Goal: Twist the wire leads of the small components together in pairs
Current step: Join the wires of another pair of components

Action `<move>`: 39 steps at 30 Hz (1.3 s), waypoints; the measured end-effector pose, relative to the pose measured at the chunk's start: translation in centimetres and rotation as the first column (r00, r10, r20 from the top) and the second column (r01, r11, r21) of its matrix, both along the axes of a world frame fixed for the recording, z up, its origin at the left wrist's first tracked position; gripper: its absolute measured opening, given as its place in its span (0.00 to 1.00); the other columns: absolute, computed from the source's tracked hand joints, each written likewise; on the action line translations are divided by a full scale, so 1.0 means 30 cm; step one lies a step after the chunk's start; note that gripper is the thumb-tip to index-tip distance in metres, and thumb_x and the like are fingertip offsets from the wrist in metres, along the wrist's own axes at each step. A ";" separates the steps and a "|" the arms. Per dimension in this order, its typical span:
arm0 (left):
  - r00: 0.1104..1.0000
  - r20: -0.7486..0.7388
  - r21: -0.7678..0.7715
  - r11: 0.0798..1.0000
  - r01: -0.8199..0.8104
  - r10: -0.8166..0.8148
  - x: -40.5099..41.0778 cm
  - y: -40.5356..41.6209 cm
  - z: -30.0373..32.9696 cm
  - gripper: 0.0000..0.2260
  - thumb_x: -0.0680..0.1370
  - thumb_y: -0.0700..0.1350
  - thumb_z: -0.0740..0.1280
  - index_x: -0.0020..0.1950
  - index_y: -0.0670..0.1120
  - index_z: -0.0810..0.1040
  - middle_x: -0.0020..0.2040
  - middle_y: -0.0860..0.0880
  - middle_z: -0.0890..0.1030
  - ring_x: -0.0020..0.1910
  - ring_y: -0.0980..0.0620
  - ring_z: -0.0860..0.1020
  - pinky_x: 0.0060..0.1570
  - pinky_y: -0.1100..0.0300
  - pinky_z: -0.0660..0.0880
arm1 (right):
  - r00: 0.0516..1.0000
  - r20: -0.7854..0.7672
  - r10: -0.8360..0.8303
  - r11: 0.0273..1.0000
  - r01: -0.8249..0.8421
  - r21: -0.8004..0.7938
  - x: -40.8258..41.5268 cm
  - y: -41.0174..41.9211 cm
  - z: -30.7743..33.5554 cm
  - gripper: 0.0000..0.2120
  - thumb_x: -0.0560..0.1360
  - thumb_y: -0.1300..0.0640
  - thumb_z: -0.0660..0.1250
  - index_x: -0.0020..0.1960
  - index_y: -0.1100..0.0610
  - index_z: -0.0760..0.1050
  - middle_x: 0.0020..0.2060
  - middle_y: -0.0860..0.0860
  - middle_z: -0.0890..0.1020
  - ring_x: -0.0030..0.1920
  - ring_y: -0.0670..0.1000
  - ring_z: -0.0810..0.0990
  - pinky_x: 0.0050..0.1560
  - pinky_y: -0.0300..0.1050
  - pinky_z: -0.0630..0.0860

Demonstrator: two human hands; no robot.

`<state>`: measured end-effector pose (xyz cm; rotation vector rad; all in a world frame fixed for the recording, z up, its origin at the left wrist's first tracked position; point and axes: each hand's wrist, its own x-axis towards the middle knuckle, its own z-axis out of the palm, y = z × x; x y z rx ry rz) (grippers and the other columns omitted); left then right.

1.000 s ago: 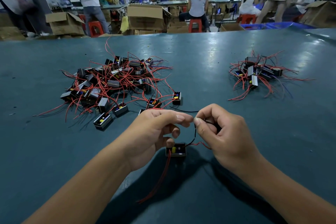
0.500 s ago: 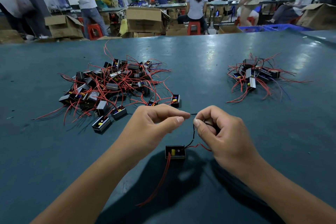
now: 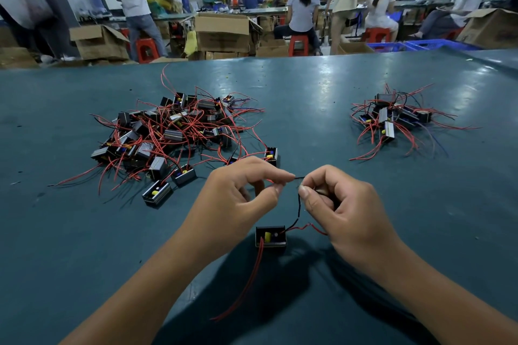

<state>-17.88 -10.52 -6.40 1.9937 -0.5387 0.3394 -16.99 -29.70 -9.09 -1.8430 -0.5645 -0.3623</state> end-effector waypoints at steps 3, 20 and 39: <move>1.000 0.008 -0.008 1.000 0.014 -0.014 -0.003 -0.006 -0.001 0.09 0.76 0.43 0.69 0.51 0.51 0.87 0.47 0.55 0.83 0.39 0.55 0.77 0.33 0.61 0.69 | 1.000 -0.009 0.013 1.000 -0.013 0.007 0.000 -0.001 -0.001 0.05 0.76 0.54 0.66 0.42 0.52 0.74 0.23 0.45 0.63 0.26 0.44 0.59 0.28 0.34 0.61; 0.991 -0.117 0.065 0.995 0.076 -0.068 0.044 -0.013 -0.066 0.05 0.78 0.48 0.70 0.43 0.49 0.81 0.35 0.57 0.81 0.30 0.65 0.73 0.34 0.74 0.66 | 0.987 -0.148 0.060 0.998 -0.058 0.015 0.039 -0.029 0.017 0.08 0.77 0.61 0.68 0.40 0.53 0.76 0.27 0.44 0.73 0.28 0.43 0.68 0.31 0.34 0.66; 0.974 0.098 0.197 0.955 -0.220 0.204 0.024 -0.059 -0.078 0.06 0.75 0.54 0.73 0.46 0.54 0.80 0.37 0.57 0.75 0.37 0.61 0.72 0.37 0.65 0.66 | 0.995 0.082 -0.065 0.933 0.090 -0.349 0.026 -0.088 0.093 0.04 0.75 0.55 0.71 0.43 0.52 0.78 0.35 0.42 0.79 0.36 0.38 0.75 0.39 0.27 0.67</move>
